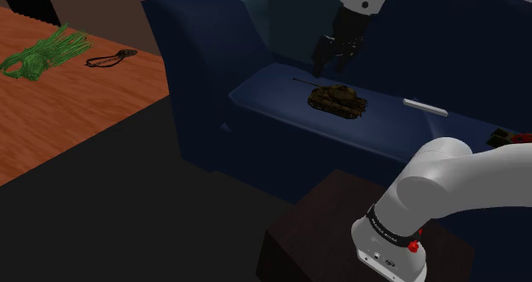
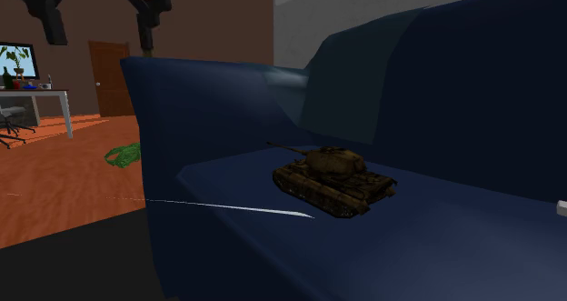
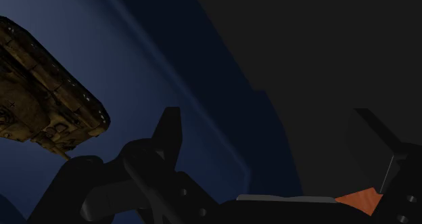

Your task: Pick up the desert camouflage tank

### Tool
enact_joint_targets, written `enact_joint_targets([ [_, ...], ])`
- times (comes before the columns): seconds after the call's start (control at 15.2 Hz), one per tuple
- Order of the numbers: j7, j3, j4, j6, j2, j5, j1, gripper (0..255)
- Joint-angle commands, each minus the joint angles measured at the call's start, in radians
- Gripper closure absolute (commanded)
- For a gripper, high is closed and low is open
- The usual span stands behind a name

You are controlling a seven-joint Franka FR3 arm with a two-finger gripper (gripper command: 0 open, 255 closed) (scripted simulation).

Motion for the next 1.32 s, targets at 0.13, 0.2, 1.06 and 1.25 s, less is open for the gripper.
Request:
enact_joint_targets([
  [0.13, -0.073, -0.048, -0.007, 0.020, 0.027, -0.027, -0.005, 0],
  [0.2, -0.109, -0.072, -0.008, 0.031, 0.043, -0.041, -0.007, 0],
  [1.06, -0.573, -0.361, 0.120, 0.175, 0.389, -0.146, -0.012, 0],
  [1.25, -0.683, -0.418, 0.185, 0.202, 0.499, -0.139, -0.006, 0],
])
